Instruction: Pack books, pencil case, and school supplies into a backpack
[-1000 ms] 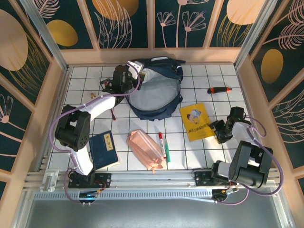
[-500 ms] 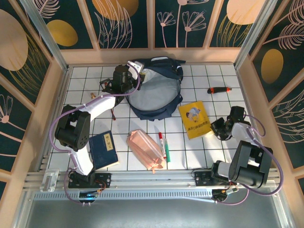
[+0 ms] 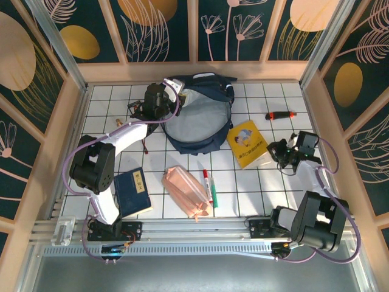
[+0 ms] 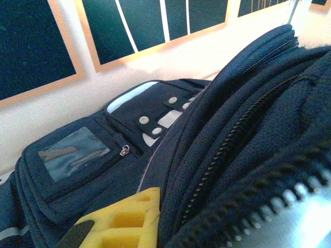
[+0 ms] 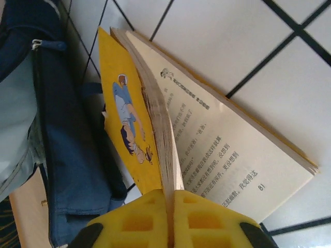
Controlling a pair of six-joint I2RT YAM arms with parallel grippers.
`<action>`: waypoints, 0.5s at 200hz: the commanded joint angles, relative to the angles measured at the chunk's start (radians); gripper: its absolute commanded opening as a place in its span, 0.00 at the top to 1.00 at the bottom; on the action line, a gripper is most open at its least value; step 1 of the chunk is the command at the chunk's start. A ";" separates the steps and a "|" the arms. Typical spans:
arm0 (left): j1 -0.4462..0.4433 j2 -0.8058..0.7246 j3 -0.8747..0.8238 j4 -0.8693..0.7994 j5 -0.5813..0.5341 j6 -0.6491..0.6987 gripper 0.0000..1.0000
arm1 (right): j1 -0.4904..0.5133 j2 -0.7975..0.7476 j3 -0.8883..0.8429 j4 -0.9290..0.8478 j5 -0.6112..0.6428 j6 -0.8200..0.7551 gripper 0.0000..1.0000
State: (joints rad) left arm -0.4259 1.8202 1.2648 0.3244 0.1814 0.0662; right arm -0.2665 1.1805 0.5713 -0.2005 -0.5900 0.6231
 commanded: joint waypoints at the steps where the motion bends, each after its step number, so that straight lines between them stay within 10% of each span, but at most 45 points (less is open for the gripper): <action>1: -0.003 -0.044 0.001 0.042 0.023 -0.032 1.00 | -0.001 0.044 -0.048 0.095 -0.075 -0.033 0.86; 100: -0.009 -0.031 0.004 0.021 0.022 -0.021 1.00 | -0.006 0.175 -0.129 0.256 -0.111 -0.090 0.69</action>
State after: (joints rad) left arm -0.4286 1.8202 1.2636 0.3214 0.1833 0.0666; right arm -0.2687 1.3220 0.4725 -0.0093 -0.6643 0.5705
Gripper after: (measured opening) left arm 0.113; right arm 0.293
